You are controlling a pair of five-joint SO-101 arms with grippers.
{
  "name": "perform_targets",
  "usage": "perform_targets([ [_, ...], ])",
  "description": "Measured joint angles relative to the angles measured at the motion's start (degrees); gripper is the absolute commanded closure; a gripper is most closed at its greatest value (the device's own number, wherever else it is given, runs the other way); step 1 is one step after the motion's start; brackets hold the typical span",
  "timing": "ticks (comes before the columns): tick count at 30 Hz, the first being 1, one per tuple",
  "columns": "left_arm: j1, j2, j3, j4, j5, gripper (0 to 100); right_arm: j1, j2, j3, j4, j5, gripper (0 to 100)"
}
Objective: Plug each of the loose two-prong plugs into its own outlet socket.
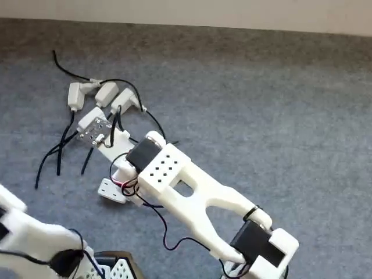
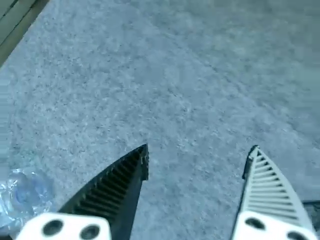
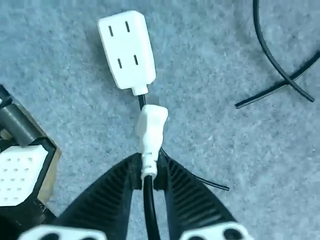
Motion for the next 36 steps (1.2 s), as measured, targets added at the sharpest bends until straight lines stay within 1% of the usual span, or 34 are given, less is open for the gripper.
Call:
perform_targets([
  [5,-5.8,20.0,-19.6,0.4,0.0,69,-2.5,0.0,-0.9,3.5,0.1,99.1],
  [7,-6.4,27.4,-26.7,0.5,0.0,69,-2.5,0.0,-0.9,4.8,0.2,99.1],
  [10,-6.4,36.2,-35.7,3.2,0.0,69,-2.5,-0.1,-0.9,4.7,0.5,99.1],
  [16,-4.2,46.0,-50.7,11.7,0.0,69,-2.4,-0.1,-0.9,2.4,0.5,99.1],
  [20,-2.1,49.9,-58.8,17.5,0.0,69,-2.0,-0.1,-0.9,1.8,-0.6,99.1],
  [22,-0.9,52.0,-61.6,20.6,0.0,69,-0.7,-0.2,-0.8,1.1,-0.7,99.1],
  [25,2.3,55.5,-65.8,26.0,-2.7,69,2.4,-3.0,4.0,-5.9,-0.7,99.1],
  [28,6.7,57.7,-69.3,27.4,-3.3,69,4.8,-10.8,15.5,-18.9,-0.7,99.1],
  [32,11.9,58.4,-70.7,28.0,-3.5,69,7.8,-24.9,37.5,-39.2,-0.6,99.1],
  [33,13.0,58.4,-70.7,28.1,-3.5,69,8.8,-28.1,43.5,-43.5,0.4,99.1],
  [34,14.1,58.4,-70.7,28.2,-3.5,69,10.1,-30.9,48.9,-46.6,1.1,99.1],
  [36,16.0,58.4,-69.8,28.2,-3.5,69,13.7,-35.3,57.8,-49.1,2.1,99.1],
])
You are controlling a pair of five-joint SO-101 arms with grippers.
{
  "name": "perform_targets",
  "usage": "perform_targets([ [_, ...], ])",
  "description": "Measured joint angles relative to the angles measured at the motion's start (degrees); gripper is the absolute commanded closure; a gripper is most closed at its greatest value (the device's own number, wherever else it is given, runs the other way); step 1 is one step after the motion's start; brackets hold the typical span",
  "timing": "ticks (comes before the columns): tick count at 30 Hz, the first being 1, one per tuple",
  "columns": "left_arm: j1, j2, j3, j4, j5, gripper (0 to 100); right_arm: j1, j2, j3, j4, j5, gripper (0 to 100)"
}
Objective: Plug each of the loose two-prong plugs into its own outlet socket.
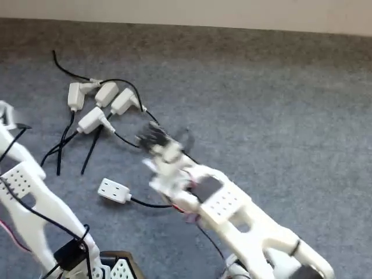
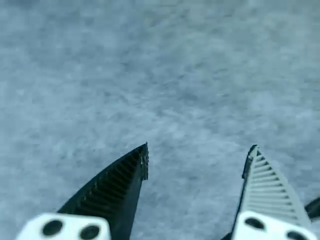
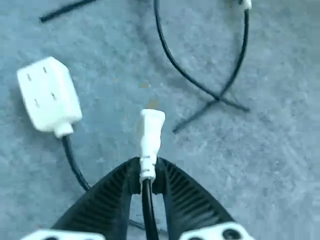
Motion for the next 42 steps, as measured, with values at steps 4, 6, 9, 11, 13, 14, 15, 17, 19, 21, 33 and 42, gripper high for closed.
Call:
perform_targets([
  [4,3.9,0.1,2.3,0.0,0.7,69,11.1,-3.3,9.1,-1.1,1.1,99.1],
  [6,5.9,0.1,2.6,0.0,2.2,69,15.8,-3.7,10.5,0.0,2.7,99.1],
  [9,8.6,0.1,3.0,0.0,3.3,69,17.9,-3.9,10.9,3.9,4.9,98.7],
  [11,10.4,0.1,3.0,0.0,4.6,69,17.6,-4.0,11.3,7.1,6.5,94.8],
  [13,11.8,0.1,3.3,0.0,5.9,69,16.9,-4.0,11.4,9.9,6.9,85.8],
  [14,12.3,0.1,3.6,0.0,6.2,69,16.8,-4.0,11.4,11.0,6.9,80.9],
  [15,12.8,0.1,3.8,0.0,6.3,69,16.8,-4.0,11.4,12.0,6.9,76.2],
  [17,13.7,0.1,3.9,0.0,6.5,69,16.7,-4.0,11.0,13.4,6.9,68.7],
  [19,14.4,0.1,3.9,0.0,6.5,69,16.7,-4.0,9.8,14.9,8.3,66.7],
  [21,14.5,0.1,3.9,0.0,6.5,69,16.7,-4.1,8.7,16.0,9.9,66.7],
  [33,11.9,0.1,1.1,0.0,4.3,69,16.6,-4.3,8.0,13.9,10.8,78.6],
  [42,11.3,0.1,1.1,0.0,4.3,69,10.7,2.2,7.6,14.9,10.8,78.6],
])
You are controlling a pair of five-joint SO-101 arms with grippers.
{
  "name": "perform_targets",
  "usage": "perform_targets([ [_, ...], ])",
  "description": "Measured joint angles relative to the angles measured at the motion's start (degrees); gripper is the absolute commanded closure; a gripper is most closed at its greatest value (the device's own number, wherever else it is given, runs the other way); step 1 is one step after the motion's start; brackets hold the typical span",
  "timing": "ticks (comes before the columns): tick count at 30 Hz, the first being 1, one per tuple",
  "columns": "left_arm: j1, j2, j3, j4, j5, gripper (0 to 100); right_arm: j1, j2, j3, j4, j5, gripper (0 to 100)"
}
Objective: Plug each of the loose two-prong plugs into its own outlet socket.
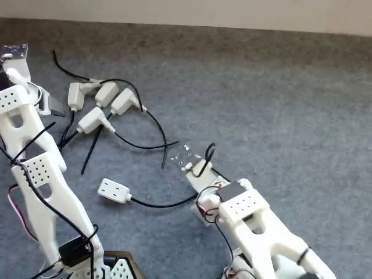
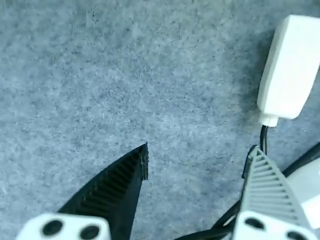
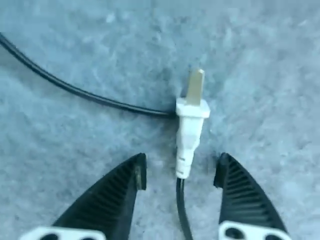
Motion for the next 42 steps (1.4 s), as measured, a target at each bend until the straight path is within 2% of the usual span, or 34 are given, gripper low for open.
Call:
perform_targets([
  [8,-2.5,0.0,0.0,0.0,-1.9,69,0.1,12.3,-8.0,0.2,0.2,78.9],
  [12,-2.6,0.0,0.0,0.0,-2.2,69,0.2,14.8,-11.1,2.6,3.3,80.2],
  [17,-2.6,0.0,0.0,0.0,-2.3,69,0.4,17.0,-14.0,5.5,6.2,98.6],
  [18,-2.6,0.0,0.0,0.0,-2.3,69,0.4,17.1,-14.3,5.5,6.7,99.7],
  [23,-2.6,0.0,0.0,0.0,-2.3,69,0.3,17.2,-14.6,5.6,7.4,99.3],
  [29,-3.3,0.0,0.0,0.0,-5.3,79,3.3,17.3,-16.9,8.4,10.2,99.2],
  [32,-3.2,0.0,0.0,0.0,-8.8,78,5.7,17.3,-19.3,10.7,10.5,99.2],
  [37,-4.4,0.0,-2.3,0.0,-9.9,75,9.7,17.3,-22.0,12.4,10.5,99.2],
  [39,-4.7,0.0,-2.6,0.0,-9.9,74,9.6,17.3,-23.9,13.4,10.3,99.2],
  [42,-4.7,0.0,-2.6,0.0,-9.9,72,5.8,17.3,-28.7,13.5,4.7,99.2],
])
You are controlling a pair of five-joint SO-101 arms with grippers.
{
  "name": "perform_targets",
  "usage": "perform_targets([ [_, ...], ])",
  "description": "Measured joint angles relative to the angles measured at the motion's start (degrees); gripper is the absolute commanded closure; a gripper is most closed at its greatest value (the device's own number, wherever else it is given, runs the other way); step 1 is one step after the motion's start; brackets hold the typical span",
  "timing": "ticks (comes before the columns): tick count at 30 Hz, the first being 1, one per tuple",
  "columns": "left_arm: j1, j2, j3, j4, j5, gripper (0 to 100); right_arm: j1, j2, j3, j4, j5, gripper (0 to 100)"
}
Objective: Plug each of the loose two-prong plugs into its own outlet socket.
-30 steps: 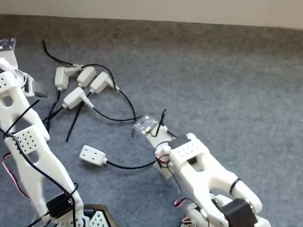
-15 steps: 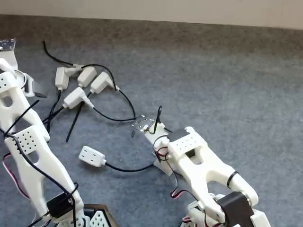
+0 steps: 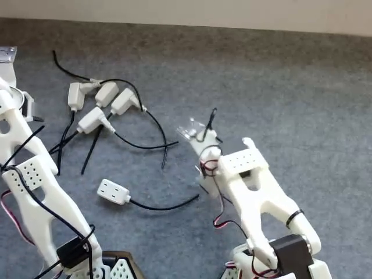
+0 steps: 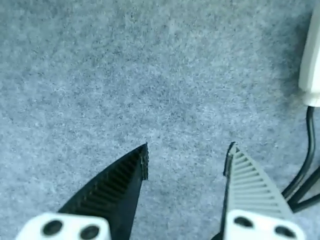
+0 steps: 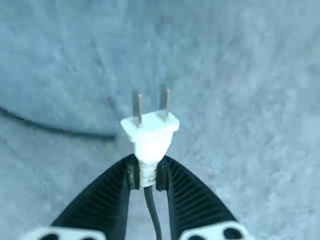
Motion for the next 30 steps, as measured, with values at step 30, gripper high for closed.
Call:
perform_targets([
  [30,17.1,-107.0,109.3,-21.6,1.9,70,-14.9,-32.4,4.0,-15.6,-12.4,99.2],
])
